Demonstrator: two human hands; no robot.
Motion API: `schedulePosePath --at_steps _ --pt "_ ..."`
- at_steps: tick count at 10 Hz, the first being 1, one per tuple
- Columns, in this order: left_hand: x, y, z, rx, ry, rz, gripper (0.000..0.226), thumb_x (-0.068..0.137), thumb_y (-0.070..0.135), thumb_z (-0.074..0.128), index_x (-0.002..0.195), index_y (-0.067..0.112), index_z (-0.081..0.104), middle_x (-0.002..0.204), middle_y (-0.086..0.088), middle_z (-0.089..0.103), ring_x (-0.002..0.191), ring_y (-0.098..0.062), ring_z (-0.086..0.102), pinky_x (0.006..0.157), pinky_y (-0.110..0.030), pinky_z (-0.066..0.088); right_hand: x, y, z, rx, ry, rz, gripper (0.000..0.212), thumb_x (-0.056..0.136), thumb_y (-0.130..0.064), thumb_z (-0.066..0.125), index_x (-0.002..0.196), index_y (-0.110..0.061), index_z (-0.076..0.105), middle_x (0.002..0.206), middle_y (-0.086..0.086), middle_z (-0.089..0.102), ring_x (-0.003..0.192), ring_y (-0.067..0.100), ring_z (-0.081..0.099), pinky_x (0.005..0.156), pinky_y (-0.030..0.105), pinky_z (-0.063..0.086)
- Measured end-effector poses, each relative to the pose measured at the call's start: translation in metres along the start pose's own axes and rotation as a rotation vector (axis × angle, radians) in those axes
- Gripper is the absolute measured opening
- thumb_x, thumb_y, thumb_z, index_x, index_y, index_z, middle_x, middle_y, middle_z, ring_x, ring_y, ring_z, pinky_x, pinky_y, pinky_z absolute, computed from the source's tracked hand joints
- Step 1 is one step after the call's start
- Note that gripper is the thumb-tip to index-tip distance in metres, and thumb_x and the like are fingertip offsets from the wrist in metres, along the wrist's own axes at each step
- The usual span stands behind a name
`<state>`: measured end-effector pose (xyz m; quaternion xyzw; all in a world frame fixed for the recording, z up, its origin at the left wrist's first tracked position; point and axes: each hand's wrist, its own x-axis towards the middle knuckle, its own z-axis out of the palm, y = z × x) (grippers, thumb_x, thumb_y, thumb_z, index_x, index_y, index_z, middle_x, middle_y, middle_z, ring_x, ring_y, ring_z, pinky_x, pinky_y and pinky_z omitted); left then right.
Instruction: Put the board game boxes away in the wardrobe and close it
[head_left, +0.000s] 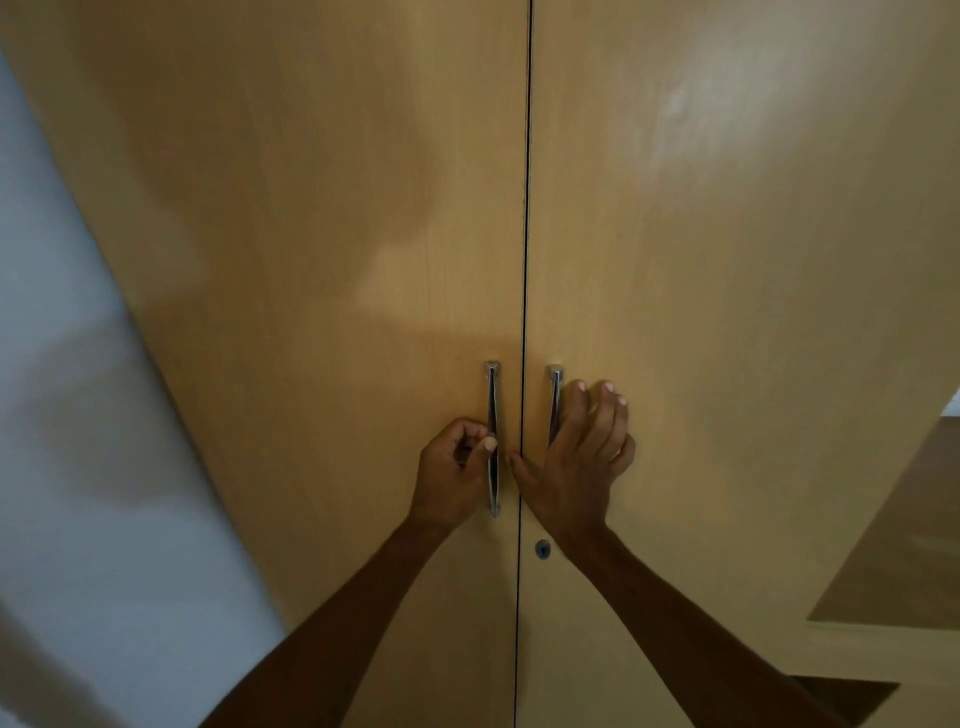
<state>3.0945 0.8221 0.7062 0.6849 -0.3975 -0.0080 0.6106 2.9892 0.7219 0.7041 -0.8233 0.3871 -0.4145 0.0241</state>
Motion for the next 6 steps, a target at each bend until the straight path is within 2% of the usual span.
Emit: schedulePosePath --at_steps 2,4,5,6 --pt "-0.004 0.002 -0.002 0.0 0.019 -0.017 0.004 0.092 0.013 0.064 0.093 0.016 0.067 0.084 0.005 0.067 0.076 -0.002 0.061 0.072 -0.017 0.052 -0.004 0.004 -0.004 -0.045 -0.041 -0.042 0.108 0.07 -0.064 0.062 0.152 -0.009 0.017 0.156 0.022 0.014 0.145 0.04 0.014 0.107 0.059 0.026" --pt "-0.038 0.002 -0.032 0.278 0.072 -0.044 0.009 0.093 0.032 0.061 0.1 0.03 0.066 0.098 0.016 0.069 0.093 0.0 0.063 0.081 -0.028 0.054 -0.019 0.011 -0.026 0.158 -0.177 -0.091 0.108 0.069 -0.058 0.065 0.152 -0.013 0.013 0.16 0.013 0.008 0.148 0.033 0.005 0.111 0.057 0.025" --pt "-0.071 0.005 -0.058 0.465 0.114 0.004 0.026 0.093 0.04 0.059 0.113 0.025 0.065 0.112 0.01 0.069 0.102 -0.007 0.063 0.087 -0.031 0.053 -0.039 0.015 -0.038 0.237 -0.256 -0.105 0.109 0.071 -0.067 0.056 0.153 -0.016 0.005 0.161 0.009 0.006 0.148 0.029 0.005 0.114 0.053 0.019" --pt "-0.098 0.012 -0.079 0.607 0.11 0.118 0.035 0.091 0.043 0.057 0.119 0.022 0.063 0.12 0.005 0.067 0.11 -0.012 0.062 0.093 -0.035 0.053 -0.058 0.016 -0.049 0.271 -0.367 -0.137 0.112 0.072 -0.071 0.058 0.153 -0.022 -0.002 0.161 0.006 0.007 0.148 0.026 0.005 0.114 0.054 0.018"
